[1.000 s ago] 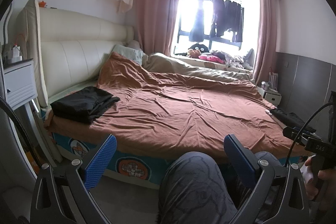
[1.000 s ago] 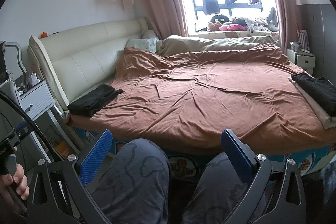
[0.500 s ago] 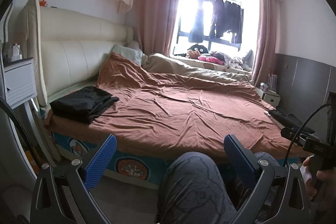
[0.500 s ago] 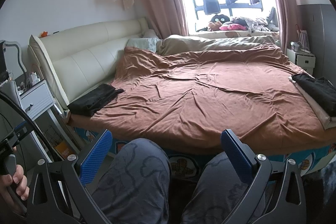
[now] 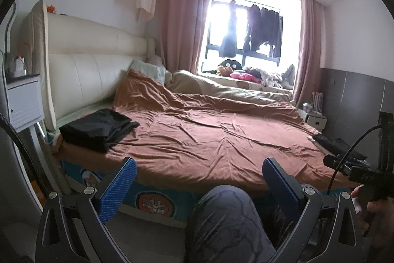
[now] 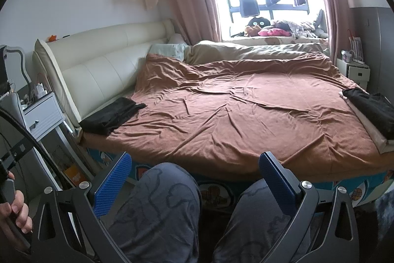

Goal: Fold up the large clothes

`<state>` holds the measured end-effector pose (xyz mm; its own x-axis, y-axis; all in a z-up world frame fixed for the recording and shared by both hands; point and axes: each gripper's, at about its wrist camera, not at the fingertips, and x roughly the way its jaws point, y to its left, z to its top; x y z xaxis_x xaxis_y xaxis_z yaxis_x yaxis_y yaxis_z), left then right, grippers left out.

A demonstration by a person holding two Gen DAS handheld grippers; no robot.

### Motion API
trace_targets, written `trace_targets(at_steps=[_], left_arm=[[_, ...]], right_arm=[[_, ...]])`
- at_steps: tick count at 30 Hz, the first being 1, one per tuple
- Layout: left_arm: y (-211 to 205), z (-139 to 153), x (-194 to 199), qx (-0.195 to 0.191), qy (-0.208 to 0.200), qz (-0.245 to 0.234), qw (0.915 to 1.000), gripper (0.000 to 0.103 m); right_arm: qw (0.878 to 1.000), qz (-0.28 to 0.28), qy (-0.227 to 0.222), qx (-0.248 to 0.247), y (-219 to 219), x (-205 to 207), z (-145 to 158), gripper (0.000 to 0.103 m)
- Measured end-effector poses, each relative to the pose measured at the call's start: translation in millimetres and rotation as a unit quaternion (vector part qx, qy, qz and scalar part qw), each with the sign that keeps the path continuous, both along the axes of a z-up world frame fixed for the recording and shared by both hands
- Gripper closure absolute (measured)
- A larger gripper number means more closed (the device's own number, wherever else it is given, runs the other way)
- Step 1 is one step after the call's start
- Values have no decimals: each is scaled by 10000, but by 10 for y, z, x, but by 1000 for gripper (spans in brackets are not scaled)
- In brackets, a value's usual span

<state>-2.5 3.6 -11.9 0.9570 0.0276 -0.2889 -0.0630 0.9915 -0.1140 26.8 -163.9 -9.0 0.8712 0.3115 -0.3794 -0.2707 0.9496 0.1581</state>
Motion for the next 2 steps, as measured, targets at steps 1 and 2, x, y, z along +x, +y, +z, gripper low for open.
trace_targets(at_steps=[1,2], left_arm=[[-4,2,-8,1,-8,10,10000,1],[-1,2,-15,-4,-15,14,10000,1]], right_arm=[[10000,3,1,-6,4,-3,2,0],[10000,9,3,-14,12,-6,5,0]])
